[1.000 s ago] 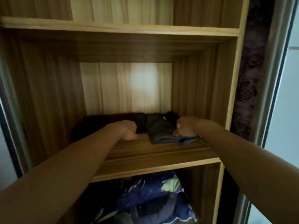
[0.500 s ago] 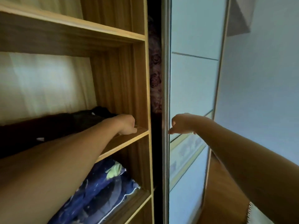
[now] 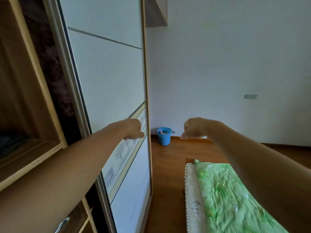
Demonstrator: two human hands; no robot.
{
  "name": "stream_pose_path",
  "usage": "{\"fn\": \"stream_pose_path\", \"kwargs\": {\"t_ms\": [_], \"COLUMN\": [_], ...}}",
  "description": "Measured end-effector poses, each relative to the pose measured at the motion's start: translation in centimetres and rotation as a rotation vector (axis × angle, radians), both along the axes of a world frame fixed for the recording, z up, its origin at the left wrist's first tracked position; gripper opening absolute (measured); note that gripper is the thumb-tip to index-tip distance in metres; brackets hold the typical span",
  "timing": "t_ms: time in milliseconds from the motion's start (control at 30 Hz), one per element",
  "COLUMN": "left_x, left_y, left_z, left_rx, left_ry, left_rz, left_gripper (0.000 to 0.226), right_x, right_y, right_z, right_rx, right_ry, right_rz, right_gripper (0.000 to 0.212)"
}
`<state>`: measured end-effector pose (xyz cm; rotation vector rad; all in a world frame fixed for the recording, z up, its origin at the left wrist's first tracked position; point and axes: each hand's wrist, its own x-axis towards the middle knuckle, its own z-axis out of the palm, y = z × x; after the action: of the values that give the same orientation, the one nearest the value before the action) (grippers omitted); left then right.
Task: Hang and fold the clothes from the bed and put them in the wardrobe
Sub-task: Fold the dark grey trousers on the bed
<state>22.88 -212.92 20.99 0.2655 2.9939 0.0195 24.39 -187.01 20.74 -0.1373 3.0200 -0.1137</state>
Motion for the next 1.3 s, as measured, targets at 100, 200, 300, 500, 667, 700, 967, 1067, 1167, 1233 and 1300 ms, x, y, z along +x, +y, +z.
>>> {"fn": "stream_pose_path", "kwargs": {"t_ms": [100, 200, 300, 500, 667, 700, 967, 1067, 1167, 1233, 1300], "left_x": [-4.7, -10.1, -15.9, -25.5, -33.0, -34.7, -49.9, -55.8, -61.1, -64.4, -67.5], "left_y": [2.5, 4.9, 7.0, 10.8, 13.6, 14.2, 18.9, 21.1, 23.4, 25.2, 27.1], "left_z": [-1.8, -3.7, -5.2, -6.4, -7.2, -7.3, -8.8, -9.0, -9.1, -9.2, -9.4], "left_rx": [-0.043, -0.086, -0.077, -0.056, -0.065, -0.075, -0.109, -0.079, -0.060, -0.064, -0.067], "left_ry": [0.001, 0.003, -0.022, -0.025, -0.038, -0.036, -0.077, -0.089, -0.113, -0.117, -0.131], "left_rz": [-0.057, -0.077, -0.103, -0.120, -0.166, -0.185, -0.239, -0.250, -0.262, -0.284, -0.296], "left_gripper": [0.040, 0.031, 0.027, 0.021, 0.019, 0.017, 0.037, 0.040, 0.037, 0.036, 0.036], "right_x": [-3.0, -6.9, -11.9, -21.5, -28.7, -30.3, -44.3, -49.5, -53.9, -56.4, -59.0], "right_y": [2.6, 5.4, 7.7, 11.0, 12.9, 13.3, 16.8, 18.3, 20.0, 21.4, 23.3], "right_z": [-1.6, -3.1, -4.3, -5.4, -6.5, -6.8, -8.3, -8.4, -8.6, -8.9, -9.2], "right_rx": [0.016, 0.003, -0.002, -0.014, -0.001, -0.005, 0.040, 0.058, 0.037, 0.013, -0.012], "right_ry": [-0.030, -0.075, -0.099, -0.143, -0.149, -0.142, -0.147, -0.151, -0.139, -0.132, -0.127], "right_rz": [-0.058, -0.106, -0.130, -0.152, -0.148, -0.152, -0.191, -0.212, -0.248, -0.269, -0.293], "right_gripper": [0.052, 0.051, 0.052, 0.050, 0.051, 0.051, 0.051, 0.040, 0.040, 0.042, 0.044]}}
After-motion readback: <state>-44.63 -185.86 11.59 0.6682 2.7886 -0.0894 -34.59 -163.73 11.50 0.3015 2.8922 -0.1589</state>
